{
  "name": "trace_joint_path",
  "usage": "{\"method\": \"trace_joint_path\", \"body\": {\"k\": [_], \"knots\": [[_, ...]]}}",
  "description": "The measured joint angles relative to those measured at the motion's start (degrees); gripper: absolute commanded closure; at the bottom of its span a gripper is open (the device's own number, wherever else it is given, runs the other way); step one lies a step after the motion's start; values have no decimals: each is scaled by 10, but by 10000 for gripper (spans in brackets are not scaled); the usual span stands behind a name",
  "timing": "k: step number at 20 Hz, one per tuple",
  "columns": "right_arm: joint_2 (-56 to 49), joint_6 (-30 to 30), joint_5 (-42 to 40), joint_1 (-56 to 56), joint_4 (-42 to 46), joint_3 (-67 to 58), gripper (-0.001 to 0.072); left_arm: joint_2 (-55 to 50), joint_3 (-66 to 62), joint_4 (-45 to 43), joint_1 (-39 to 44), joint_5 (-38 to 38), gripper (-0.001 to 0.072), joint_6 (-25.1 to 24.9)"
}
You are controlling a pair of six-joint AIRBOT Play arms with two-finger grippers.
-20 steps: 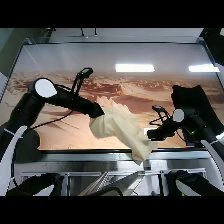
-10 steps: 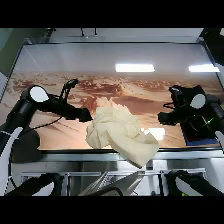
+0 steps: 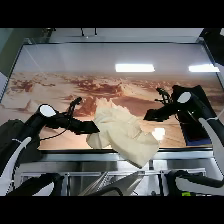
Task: Fold the shirts.
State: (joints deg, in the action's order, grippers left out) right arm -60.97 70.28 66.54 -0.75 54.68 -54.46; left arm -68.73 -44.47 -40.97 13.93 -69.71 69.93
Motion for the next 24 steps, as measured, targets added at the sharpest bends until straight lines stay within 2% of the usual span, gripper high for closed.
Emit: {"method": "trace_joint_path", "body": {"k": [6,7,8,9,10,11,12,18,24], "knots": [[-105,-108,-16,-6,-139,0,211,0,12,26,47,25,22,-8],[-115,-123,-15,-8,-160,-1,238,0,13,27,49,27,22,-8],[-123,-135,-17,-10,-177,-1,397,0,14,28,51,30,23,-8],[-130,-147,-24,-12,-185,-1,531,0,14,30,52,30,115,-8],[-136,-160,-31,-13,-195,0,664,0,14,30,53,34,314,-8],[-139,-173,-34,-13,-215,0,694,0,14,31,54,37,558,-8],[-140,-185,-33,-14,-232,-2,694,0,14,31,54,38,694,-8],[-105,-211,12,2,-273,-80,695,1,-33,30,29,12,694,-12],[40,-194,51,65,-283,-239,695,63,-196,31,-70,-55,694,-15]]}}
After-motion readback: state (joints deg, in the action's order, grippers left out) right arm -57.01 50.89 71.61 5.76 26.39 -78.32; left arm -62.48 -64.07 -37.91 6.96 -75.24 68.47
